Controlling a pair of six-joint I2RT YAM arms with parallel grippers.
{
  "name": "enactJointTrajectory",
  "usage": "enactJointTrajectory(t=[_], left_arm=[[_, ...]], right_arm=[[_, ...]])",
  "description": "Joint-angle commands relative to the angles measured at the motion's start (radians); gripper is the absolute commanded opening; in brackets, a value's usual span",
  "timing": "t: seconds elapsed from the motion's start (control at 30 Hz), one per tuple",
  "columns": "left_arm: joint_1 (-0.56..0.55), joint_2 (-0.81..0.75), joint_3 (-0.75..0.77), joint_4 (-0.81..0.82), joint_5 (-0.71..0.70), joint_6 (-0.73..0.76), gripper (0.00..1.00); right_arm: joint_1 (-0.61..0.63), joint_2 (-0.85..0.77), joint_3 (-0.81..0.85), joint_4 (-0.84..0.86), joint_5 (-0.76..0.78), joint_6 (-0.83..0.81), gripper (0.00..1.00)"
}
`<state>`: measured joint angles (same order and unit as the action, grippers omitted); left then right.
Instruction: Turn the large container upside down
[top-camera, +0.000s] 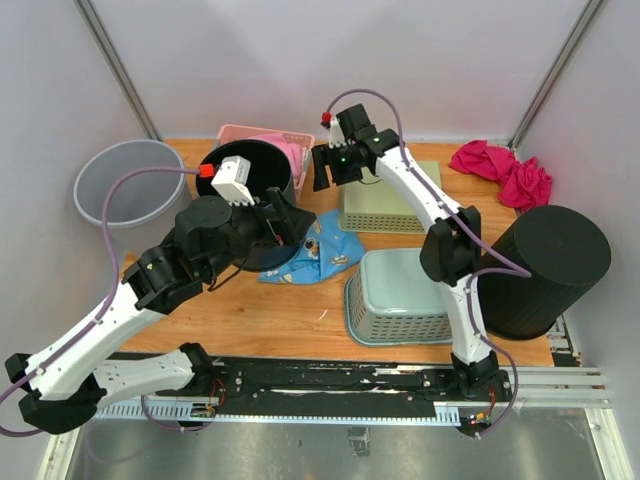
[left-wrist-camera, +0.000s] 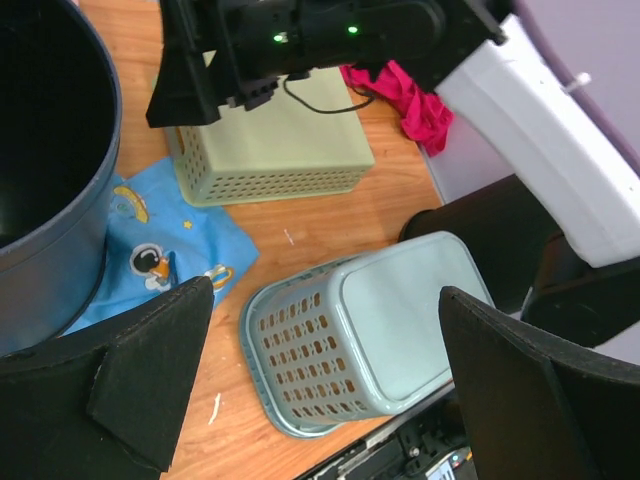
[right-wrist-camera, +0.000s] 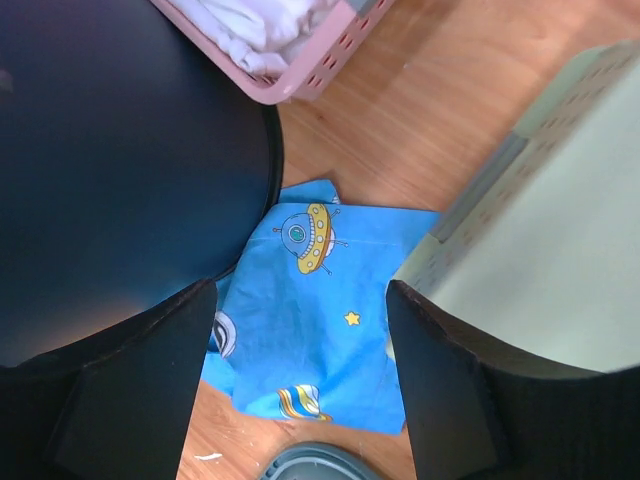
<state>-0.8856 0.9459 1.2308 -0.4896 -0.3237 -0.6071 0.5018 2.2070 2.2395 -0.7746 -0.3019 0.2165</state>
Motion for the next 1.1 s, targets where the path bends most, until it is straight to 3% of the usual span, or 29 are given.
enactJointTrajectory(t=[0.0, 0.23, 0.4, 0.6, 0.8, 1.07], left_arm=[[0.004, 0.004, -0.018, -0.022, -0.025, -0.025, 0.99], [0.004, 0.026, -0.013, -0.025, 0.047, 0.012, 0.99], [0.004, 0.07, -0.011, -0.023, 0.126, 0.037, 0.99], [0.002, 0.152, 0.014, -0.015, 0.207, 0.07, 0.99], [-0.03, 0.213, 0.024, 0.003, 0.247, 0.102, 0.99], [-0.065, 0.284, 0.027, 0.018, 0.305, 0.153, 0.99]], right_arm=[[0.004, 0.089, 0.064, -0.047, 0.018, 0.025, 0.7], [-0.051, 0.156, 0.053, -0.124, 0.176, 0.025, 0.71], [-0.126, 0.045, -0.036, -0.137, 0.414, 0.012, 0.73], [-0.145, -0.088, -0.036, -0.173, 0.478, -0.027, 0.76], [-0.146, -0.396, -0.245, -0.112, 0.441, -0.014, 0.78], [-0.124, -0.951, -0.747, -0.104, 0.219, -0.028, 0.74]])
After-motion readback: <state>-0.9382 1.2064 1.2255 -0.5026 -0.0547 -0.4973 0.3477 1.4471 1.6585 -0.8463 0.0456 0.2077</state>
